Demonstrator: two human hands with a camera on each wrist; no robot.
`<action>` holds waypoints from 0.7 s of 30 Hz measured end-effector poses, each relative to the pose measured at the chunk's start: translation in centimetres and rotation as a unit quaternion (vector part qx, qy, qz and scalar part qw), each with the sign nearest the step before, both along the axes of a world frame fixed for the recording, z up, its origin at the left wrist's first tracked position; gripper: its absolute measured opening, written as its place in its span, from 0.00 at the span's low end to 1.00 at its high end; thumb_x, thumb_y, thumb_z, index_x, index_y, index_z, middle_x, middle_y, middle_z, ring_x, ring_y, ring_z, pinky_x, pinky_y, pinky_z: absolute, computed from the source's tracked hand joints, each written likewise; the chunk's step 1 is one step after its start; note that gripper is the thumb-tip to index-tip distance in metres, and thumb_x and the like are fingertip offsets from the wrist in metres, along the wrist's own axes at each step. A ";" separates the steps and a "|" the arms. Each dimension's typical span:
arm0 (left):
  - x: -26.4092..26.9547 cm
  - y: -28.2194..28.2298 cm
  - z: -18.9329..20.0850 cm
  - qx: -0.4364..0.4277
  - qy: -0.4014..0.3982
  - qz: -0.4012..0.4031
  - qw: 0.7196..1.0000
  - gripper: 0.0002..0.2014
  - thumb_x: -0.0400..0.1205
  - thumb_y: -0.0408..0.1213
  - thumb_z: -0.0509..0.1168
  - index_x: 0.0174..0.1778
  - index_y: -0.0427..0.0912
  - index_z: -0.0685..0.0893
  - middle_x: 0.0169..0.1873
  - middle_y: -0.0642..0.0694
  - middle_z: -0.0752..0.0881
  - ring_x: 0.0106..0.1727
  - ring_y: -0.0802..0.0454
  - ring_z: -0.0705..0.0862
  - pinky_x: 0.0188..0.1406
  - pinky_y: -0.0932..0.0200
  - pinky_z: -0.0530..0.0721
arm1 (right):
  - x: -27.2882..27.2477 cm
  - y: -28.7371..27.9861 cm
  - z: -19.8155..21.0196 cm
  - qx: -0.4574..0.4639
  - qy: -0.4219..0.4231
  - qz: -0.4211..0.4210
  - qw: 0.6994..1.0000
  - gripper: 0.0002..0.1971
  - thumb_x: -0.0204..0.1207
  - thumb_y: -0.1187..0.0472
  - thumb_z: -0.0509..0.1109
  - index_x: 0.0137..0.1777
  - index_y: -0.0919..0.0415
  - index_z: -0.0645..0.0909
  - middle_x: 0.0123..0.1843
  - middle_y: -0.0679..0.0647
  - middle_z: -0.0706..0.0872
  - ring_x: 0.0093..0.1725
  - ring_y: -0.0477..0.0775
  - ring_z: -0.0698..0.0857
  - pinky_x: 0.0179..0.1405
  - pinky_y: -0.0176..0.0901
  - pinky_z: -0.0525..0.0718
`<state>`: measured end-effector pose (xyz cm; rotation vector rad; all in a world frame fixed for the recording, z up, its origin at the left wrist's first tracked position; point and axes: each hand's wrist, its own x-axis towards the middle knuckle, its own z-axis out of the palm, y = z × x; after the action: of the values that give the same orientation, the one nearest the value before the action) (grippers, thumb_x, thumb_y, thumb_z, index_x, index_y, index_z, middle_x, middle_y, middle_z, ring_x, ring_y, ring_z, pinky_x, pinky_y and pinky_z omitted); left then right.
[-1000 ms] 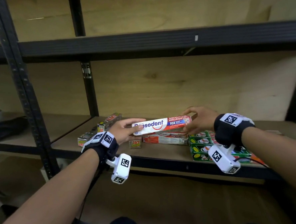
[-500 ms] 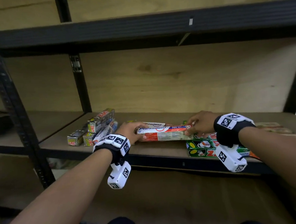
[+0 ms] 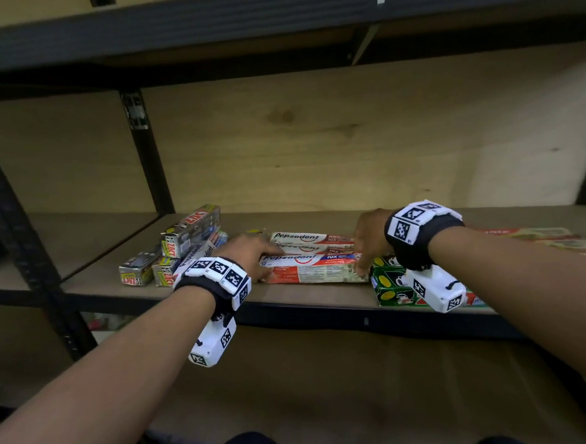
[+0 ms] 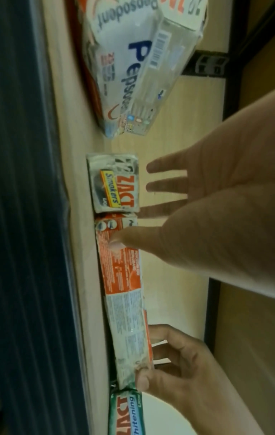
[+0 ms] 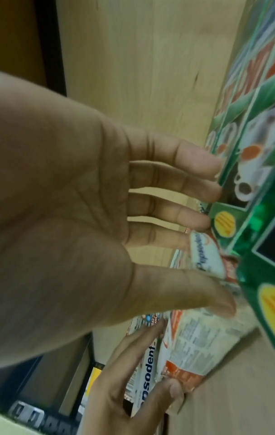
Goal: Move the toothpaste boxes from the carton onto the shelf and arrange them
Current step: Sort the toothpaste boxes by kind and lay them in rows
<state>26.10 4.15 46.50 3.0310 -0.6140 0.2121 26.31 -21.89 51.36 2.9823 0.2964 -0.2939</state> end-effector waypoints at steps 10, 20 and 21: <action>2.2 -2.4 -1.1 0.013 0.049 -0.076 0.996 0.25 0.80 0.36 0.72 0.72 0.61 0.80 0.77 0.49 0.75 0.78 0.47 0.73 0.76 0.52 0.73 | 2.9 2.4 0.9 0.025 0.059 0.060 0.996 0.36 0.72 0.48 0.80 0.80 0.45 0.72 0.80 0.46 0.71 0.74 0.52 0.75 0.66 0.44 0.75; 2.9 -2.1 -0.8 -0.002 0.051 -0.079 0.996 0.21 0.78 0.44 0.74 0.68 0.61 0.83 0.66 0.55 0.85 0.64 0.50 0.84 0.61 0.61 0.80 | 3.9 1.7 -0.9 -0.015 0.092 0.066 0.993 0.32 0.82 0.45 0.68 0.84 0.41 0.63 0.85 0.46 0.65 0.81 0.53 0.67 0.76 0.45 0.64; 2.9 -2.1 -0.8 -0.007 0.050 -0.080 0.996 0.21 0.78 0.45 0.75 0.68 0.61 0.84 0.65 0.55 0.86 0.62 0.51 0.85 0.62 0.61 0.80 | 3.8 1.6 -1.0 -0.006 0.092 0.064 0.994 0.31 0.81 0.45 0.68 0.84 0.41 0.64 0.84 0.46 0.66 0.80 0.53 0.68 0.75 0.45 0.65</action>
<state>28.99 2.10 45.72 2.9376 -0.8359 0.0589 30.14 -20.33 50.34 2.9118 0.5010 -0.5555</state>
